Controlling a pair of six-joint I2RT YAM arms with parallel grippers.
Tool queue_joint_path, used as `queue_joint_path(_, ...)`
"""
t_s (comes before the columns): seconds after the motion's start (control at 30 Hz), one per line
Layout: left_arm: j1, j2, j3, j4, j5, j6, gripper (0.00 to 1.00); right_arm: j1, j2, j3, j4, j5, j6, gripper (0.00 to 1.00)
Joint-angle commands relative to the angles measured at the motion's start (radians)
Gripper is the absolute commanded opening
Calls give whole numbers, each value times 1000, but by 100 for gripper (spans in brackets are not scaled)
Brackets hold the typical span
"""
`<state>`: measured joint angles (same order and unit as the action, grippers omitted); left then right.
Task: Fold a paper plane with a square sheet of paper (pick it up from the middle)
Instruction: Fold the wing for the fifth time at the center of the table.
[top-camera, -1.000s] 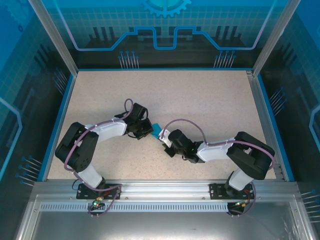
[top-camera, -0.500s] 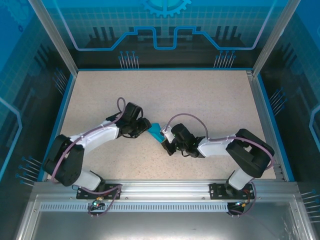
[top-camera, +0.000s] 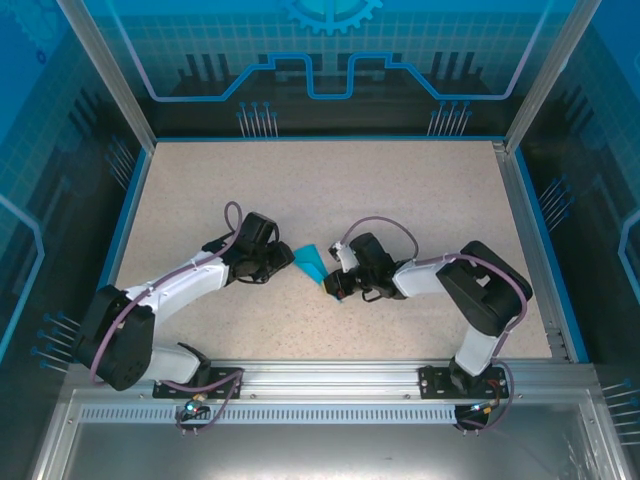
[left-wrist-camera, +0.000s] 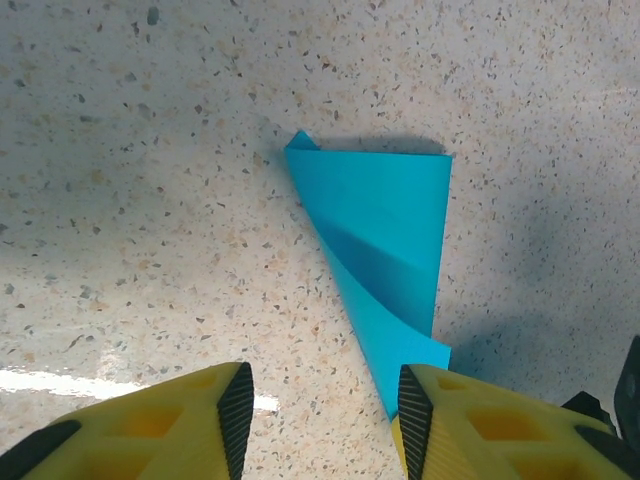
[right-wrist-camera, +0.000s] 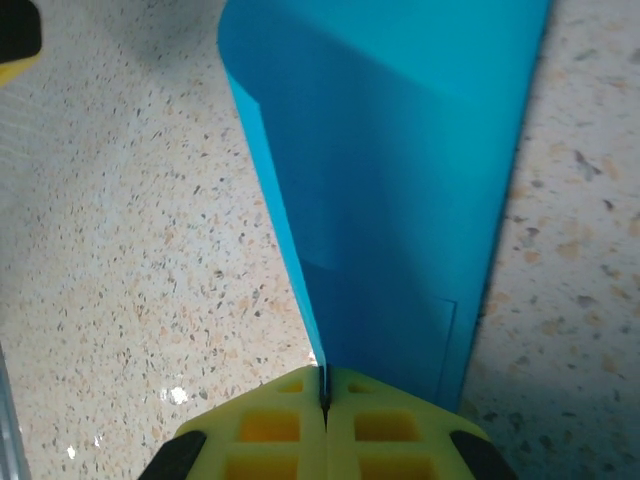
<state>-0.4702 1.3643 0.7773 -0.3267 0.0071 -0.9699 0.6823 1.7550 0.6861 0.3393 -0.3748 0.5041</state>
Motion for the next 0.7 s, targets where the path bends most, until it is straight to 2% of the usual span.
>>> queue_joint_path(0.0, 7, -10, -34, 20, 16, -18, 44, -32, 23, -18, 55, -67, 111, 0)
queue_joint_path(0.27, 6, 4, -51, 81, 61, -14, 40, -79, 29, -27, 93, -161, 214, 0)
queue_joint_path(0.67, -34, 79, -58, 258, 166, -9, 29, -121, 57, -5, -28, -168, 297, 0)
